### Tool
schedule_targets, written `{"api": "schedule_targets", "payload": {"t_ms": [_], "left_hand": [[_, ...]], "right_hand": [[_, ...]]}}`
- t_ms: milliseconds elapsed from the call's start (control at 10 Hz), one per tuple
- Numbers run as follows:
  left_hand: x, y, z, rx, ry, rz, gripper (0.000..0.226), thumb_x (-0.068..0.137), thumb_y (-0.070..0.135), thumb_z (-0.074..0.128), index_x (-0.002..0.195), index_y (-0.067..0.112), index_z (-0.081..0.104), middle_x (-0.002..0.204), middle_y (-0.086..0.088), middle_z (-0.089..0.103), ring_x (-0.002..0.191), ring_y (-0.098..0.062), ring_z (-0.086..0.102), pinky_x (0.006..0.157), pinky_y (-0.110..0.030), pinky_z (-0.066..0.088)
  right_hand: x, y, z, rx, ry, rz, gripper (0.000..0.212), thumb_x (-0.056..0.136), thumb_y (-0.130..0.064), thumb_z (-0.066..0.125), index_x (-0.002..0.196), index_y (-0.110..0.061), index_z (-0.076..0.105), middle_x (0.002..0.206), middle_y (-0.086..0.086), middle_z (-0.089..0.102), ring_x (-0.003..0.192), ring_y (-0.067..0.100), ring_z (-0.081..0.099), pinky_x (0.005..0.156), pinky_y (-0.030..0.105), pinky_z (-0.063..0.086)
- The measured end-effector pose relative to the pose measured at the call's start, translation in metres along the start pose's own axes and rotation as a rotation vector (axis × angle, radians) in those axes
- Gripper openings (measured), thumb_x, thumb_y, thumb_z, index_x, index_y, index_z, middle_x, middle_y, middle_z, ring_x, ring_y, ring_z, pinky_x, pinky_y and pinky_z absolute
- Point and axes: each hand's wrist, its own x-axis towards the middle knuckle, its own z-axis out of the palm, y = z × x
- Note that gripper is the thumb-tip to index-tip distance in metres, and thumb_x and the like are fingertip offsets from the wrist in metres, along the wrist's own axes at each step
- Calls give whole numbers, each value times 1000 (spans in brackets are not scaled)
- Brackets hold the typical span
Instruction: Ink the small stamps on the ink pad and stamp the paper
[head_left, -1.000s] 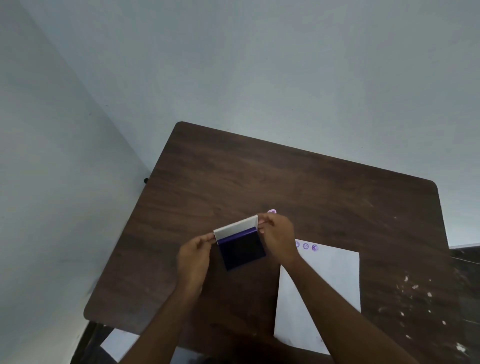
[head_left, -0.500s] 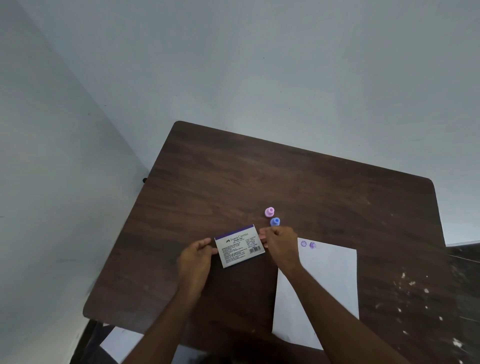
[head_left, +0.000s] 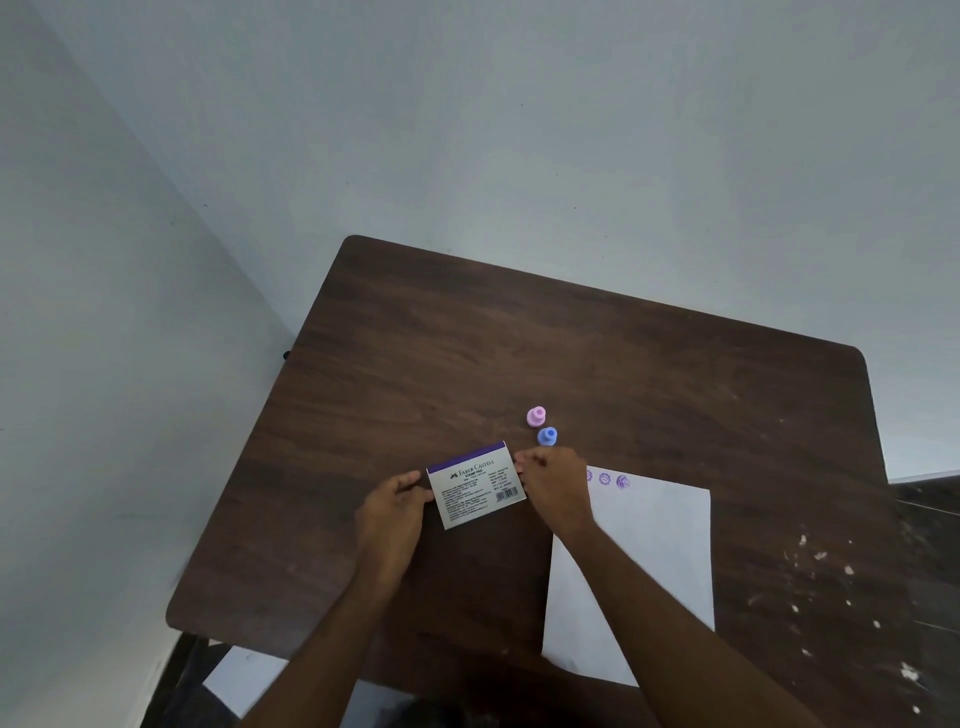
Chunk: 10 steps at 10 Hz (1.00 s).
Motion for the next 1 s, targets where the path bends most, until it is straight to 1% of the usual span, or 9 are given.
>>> {"api": "schedule_targets", "payload": {"t_ms": [100, 200, 300, 400, 600, 700, 800, 900, 1000], "left_hand": [[-2, 2, 0, -2, 2, 9, 30, 77, 22, 67, 107, 24, 70, 78, 22, 65, 68, 20, 56, 59, -2, 37], [-2, 2, 1, 0, -3, 30, 28, 79, 19, 67, 106, 23, 70, 68, 25, 62, 65, 27, 53, 56, 0, 36], [-2, 0, 1, 12, -13, 44, 28, 80, 20, 66, 107, 24, 69, 72, 22, 67, 68, 22, 57, 62, -5, 39], [-1, -2, 2, 16, -19, 51, 28, 80, 22, 65, 108, 26, 68, 74, 21, 68, 72, 15, 61, 64, -10, 43], [1, -2, 3, 9, -17, 71, 28, 79, 20, 64, 106, 26, 69, 79, 16, 72, 72, 14, 63, 61, -8, 42], [1, -2, 3, 14, -24, 81, 26, 79, 21, 63, 104, 28, 67, 76, 17, 72, 72, 14, 63, 61, -9, 42], [0, 0, 3, 38, 15, 118, 25, 83, 21, 58, 106, 28, 67, 82, 15, 71, 80, 6, 65, 63, -10, 41], [-1, 0, 6, 60, 33, 183, 26, 87, 19, 55, 110, 24, 65, 97, 9, 69, 87, -1, 63, 65, -12, 43], [-1, 6, 10, 120, 61, 324, 28, 87, 15, 57, 113, 24, 63, 103, 11, 62, 87, 1, 59, 70, -12, 46]], "right_hand": [[-1, 0, 1, -4, 13, -2, 21, 91, -16, 58, 84, 2, 68, 87, 13, 72, 66, 11, 61, 61, 24, 53], [-1, 0, 1, -18, 9, 1, 19, 91, -16, 57, 85, -1, 68, 88, 12, 71, 65, 9, 58, 58, 17, 47], [-1, -1, 0, -22, -9, 0, 19, 92, -16, 55, 88, -4, 69, 92, 11, 72, 71, 11, 61, 60, 19, 50], [0, -1, 1, -7, -12, -9, 18, 92, -16, 55, 89, -5, 70, 95, 10, 72, 75, 11, 63, 65, 23, 54], [0, -1, 2, -45, 3, -23, 18, 92, -18, 56, 89, -6, 69, 95, 10, 72, 72, 10, 59, 66, 22, 52], [-2, -1, 1, -58, -17, -66, 20, 92, -19, 55, 94, -6, 71, 99, 9, 73, 81, 13, 65, 72, 27, 56], [-2, -2, 1, -82, -10, -77, 19, 92, -18, 55, 97, -9, 71, 101, 7, 72, 81, 9, 62, 68, 19, 52], [-1, -4, 2, -151, -10, -81, 20, 93, -18, 53, 99, -8, 69, 100, 8, 71, 77, 6, 56, 57, 8, 38], [-2, -9, 5, -143, 11, -134, 20, 93, -14, 49, 95, -7, 67, 95, 9, 70, 74, 6, 53, 58, 9, 37]]}}
